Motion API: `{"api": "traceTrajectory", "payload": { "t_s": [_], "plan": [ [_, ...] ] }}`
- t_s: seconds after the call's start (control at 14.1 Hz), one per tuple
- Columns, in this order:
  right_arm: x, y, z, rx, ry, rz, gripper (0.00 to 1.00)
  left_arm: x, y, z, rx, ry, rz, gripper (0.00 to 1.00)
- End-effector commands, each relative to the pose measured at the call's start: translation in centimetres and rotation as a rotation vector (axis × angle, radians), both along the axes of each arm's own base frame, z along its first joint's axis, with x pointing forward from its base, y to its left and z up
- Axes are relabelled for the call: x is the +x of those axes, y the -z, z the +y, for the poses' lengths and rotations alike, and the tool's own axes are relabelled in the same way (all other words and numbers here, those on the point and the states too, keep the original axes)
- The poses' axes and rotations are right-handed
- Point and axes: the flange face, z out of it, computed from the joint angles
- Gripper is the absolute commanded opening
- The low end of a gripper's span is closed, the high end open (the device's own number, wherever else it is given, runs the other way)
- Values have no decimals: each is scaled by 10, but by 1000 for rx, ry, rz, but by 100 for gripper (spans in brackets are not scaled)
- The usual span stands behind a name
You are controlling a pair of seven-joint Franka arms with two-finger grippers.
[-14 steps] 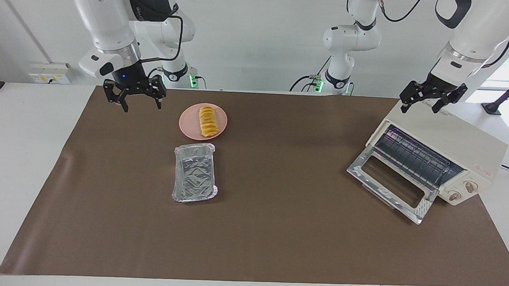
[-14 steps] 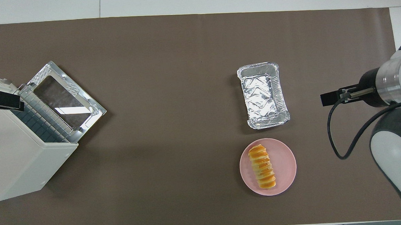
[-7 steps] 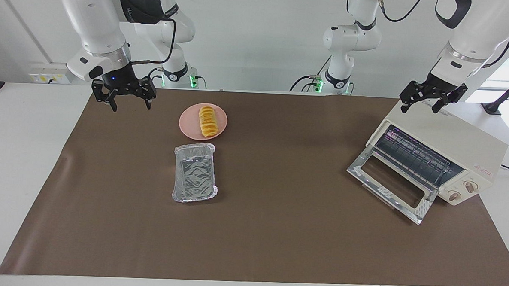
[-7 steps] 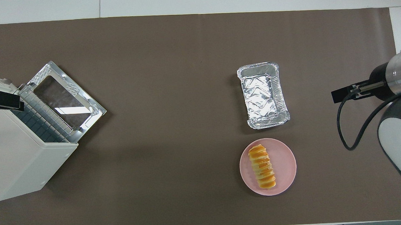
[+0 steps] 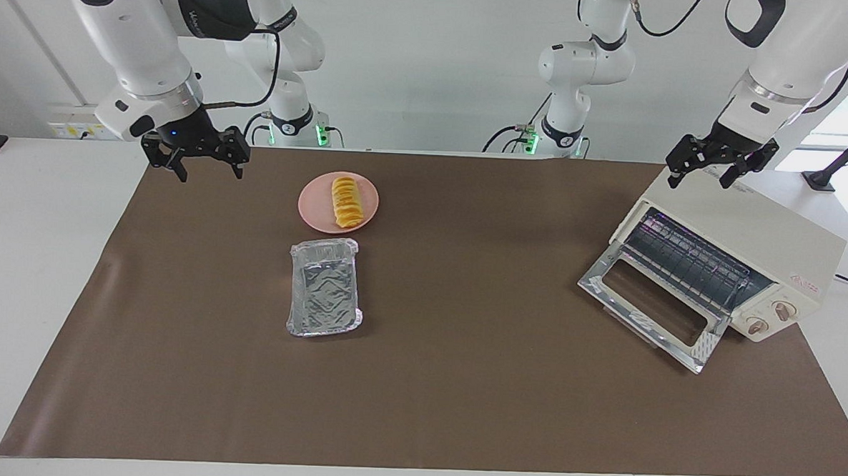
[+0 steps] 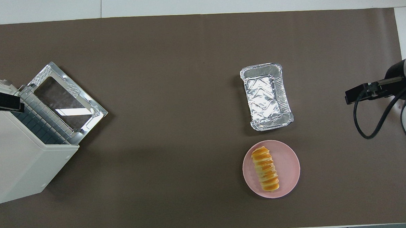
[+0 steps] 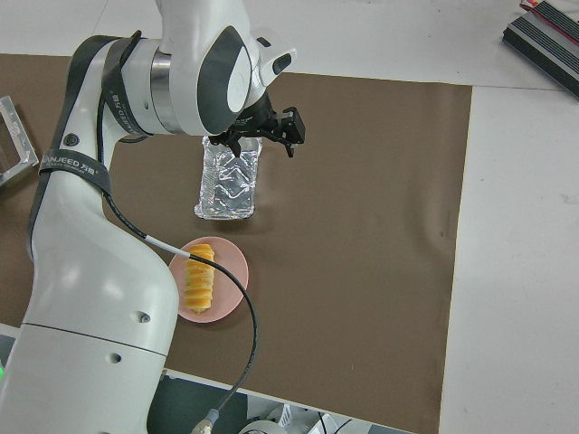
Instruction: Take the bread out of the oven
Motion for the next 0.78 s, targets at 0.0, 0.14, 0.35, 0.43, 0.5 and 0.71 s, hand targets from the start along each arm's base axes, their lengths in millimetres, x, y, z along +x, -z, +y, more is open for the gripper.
{"api": "traceTrajectory", "payload": {
  "t_s": [0.0,0.14,0.35,0.43,0.5,0.71],
  "plan": [
    [10,-10,-12,22,64,-10,100,-3,0,2,3,3,-11,100],
    [11,-14,-15,21,70,-16,100,-3,0,2,3,3,-11,100],
    [10,-12,-16,10,70,-13,100,-3,0,2,3,3,-11,100],
    [10,-11,-16,10,70,-10,100,-3,0,2,3,3,-11,100],
    [9,-11,-19,9,74,-9,100,-3,0,2,3,3,-11,100],
    [9,-11,-21,9,79,-9,100,-3,0,2,3,3,-11,100]
  ]
}}
